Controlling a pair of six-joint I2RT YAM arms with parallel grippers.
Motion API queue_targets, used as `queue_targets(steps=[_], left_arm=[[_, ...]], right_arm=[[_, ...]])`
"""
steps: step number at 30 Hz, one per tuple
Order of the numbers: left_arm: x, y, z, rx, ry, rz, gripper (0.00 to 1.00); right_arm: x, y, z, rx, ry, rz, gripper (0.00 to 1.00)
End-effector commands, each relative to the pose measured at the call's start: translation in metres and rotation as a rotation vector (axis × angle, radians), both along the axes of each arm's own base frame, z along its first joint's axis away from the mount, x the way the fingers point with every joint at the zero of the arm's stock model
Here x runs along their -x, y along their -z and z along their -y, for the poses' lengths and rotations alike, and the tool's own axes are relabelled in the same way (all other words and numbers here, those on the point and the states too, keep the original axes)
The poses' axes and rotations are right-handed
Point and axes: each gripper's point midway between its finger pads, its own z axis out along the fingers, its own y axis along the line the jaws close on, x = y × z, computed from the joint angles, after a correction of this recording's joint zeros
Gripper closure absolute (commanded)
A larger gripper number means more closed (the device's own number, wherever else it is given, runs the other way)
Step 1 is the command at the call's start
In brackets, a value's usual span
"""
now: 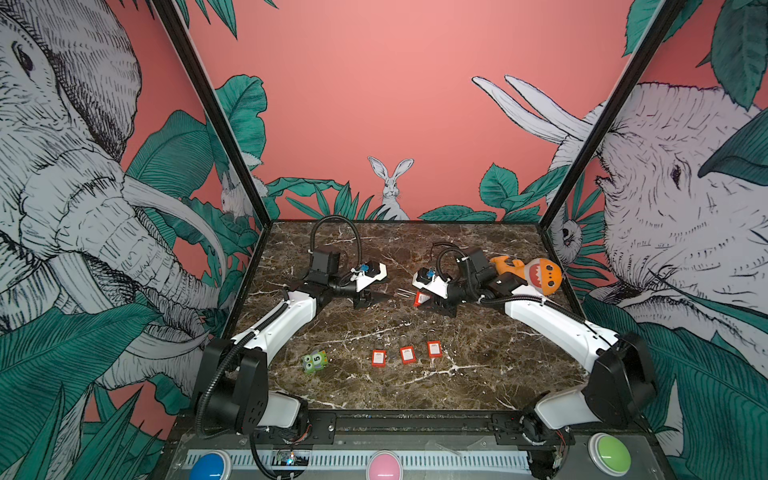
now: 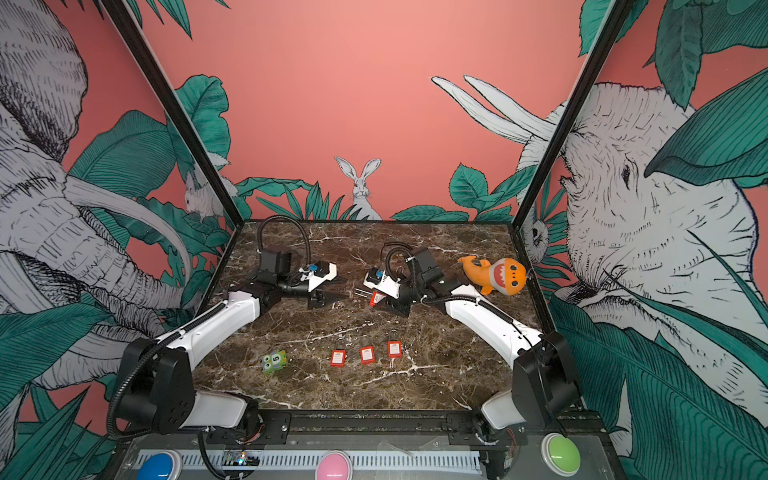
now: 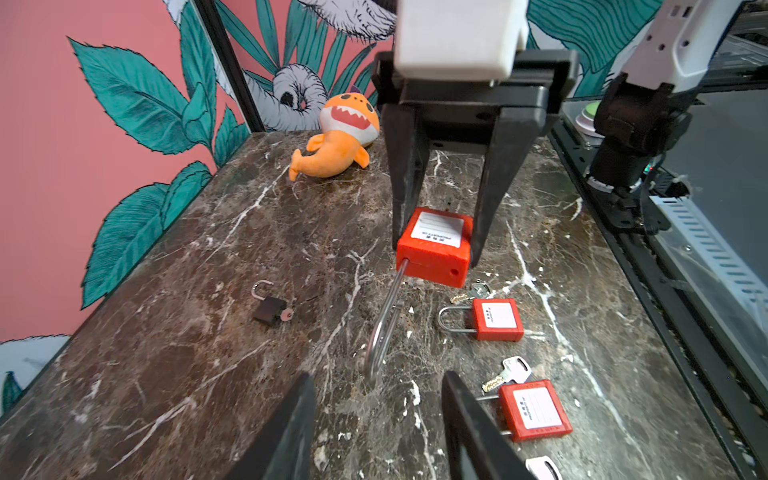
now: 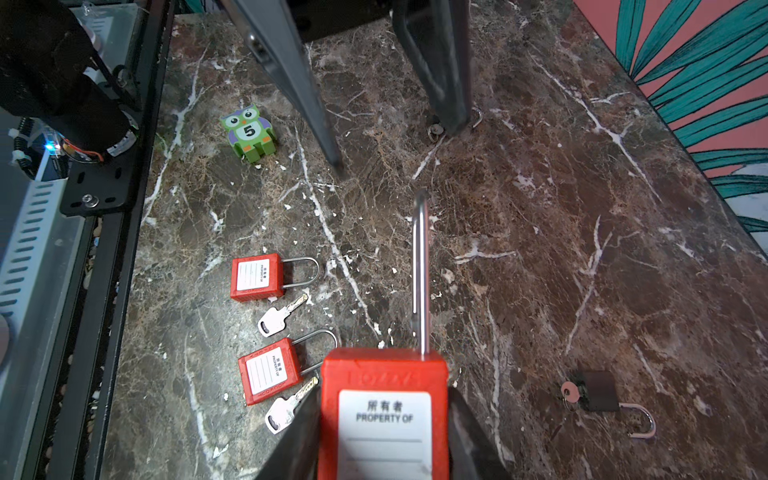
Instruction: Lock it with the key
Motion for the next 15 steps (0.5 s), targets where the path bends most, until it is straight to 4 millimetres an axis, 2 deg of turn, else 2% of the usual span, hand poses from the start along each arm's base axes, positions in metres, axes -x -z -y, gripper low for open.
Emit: queue_targets(steps=[1,8,15], left_arm=[[0.007,-0.001,0.007,-0.005,0.054,0.003,0.5],[0.002,0.003,0.017,-0.01,0.062,-0.014,0.55],[0.004,0.005,0.025,-0.012,0.094,-0.041,0.65]], right_arm=[[0.007,-0.015,-0.001,-0.035,-0.054,0.036,0.81],[0.011,-0.019,-0.001,-0.033,-0.09,0.057,0.82],[0.01,-0.02,-0.001,-0.026,-0.104,0.079,0.82]])
